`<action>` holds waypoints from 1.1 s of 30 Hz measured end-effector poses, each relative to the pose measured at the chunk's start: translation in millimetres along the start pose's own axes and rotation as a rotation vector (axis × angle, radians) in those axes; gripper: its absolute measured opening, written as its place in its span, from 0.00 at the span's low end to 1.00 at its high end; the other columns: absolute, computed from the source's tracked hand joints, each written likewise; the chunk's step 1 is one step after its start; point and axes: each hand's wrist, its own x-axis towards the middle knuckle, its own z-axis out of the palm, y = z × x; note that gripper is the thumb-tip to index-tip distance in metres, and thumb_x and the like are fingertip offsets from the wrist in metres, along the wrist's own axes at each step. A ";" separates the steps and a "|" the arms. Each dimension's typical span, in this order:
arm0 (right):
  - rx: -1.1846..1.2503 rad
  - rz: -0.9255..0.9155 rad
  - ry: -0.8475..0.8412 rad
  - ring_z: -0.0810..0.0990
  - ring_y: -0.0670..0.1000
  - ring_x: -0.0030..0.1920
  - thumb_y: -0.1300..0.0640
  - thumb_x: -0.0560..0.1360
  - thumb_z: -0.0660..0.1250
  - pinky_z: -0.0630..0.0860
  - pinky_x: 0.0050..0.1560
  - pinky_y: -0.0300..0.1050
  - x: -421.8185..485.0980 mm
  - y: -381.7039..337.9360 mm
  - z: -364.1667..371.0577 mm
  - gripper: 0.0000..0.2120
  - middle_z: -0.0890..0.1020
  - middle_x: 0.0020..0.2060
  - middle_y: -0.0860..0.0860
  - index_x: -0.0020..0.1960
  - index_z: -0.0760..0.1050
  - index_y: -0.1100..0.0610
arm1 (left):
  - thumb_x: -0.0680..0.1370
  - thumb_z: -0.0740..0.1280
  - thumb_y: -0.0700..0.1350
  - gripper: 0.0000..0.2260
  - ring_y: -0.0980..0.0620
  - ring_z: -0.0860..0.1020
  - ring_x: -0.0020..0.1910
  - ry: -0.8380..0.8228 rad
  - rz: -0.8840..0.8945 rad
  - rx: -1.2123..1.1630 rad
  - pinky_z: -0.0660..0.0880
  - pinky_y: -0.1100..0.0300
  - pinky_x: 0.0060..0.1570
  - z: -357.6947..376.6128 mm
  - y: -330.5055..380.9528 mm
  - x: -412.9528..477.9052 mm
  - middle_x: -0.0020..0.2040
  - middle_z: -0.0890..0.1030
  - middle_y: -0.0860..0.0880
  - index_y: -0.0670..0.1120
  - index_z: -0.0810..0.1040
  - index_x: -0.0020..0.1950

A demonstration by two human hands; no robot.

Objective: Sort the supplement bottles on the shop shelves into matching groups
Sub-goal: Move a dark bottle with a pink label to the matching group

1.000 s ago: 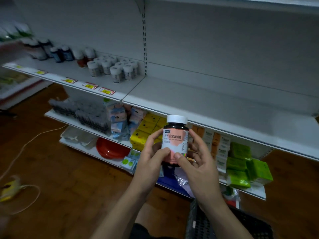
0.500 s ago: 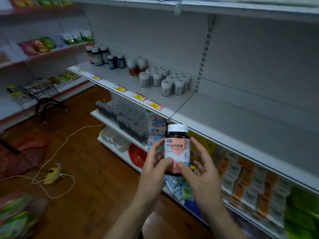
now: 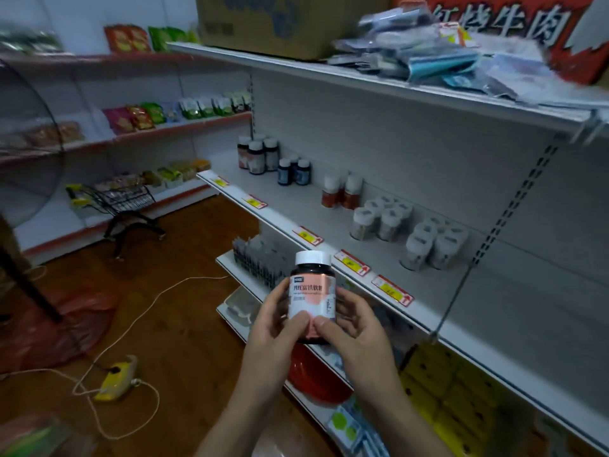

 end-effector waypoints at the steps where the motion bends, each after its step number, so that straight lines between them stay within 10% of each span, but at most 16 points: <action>1: 0.030 0.024 -0.011 0.84 0.48 0.52 0.64 0.73 0.71 0.81 0.50 0.42 9.1 -0.7 9.1 0.20 0.83 0.55 0.51 0.61 0.74 0.50 | 0.76 0.68 0.42 0.20 0.56 0.82 0.53 0.013 0.010 0.010 0.80 0.58 0.49 -8.2 2.7 8.2 0.56 0.82 0.54 0.61 0.73 0.64; 7: 0.125 0.137 -0.064 0.84 0.52 0.53 0.63 0.72 0.71 0.82 0.52 0.49 71.6 8.8 46.4 0.20 0.84 0.54 0.52 0.63 0.74 0.53 | 0.68 0.70 0.50 0.25 0.66 0.80 0.46 0.062 0.028 0.081 0.76 0.72 0.40 -43.6 11.6 67.1 0.53 0.81 0.54 0.54 0.73 0.64; 33: 0.124 0.205 -0.122 0.84 0.49 0.54 0.63 0.71 0.73 0.81 0.54 0.45 435.9 36.4 201.8 0.23 0.82 0.56 0.51 0.64 0.72 0.53 | 0.75 0.70 0.47 0.17 0.62 0.78 0.54 0.140 -0.035 0.398 0.76 0.70 0.45 -176.2 22.5 436.0 0.57 0.80 0.59 0.57 0.75 0.63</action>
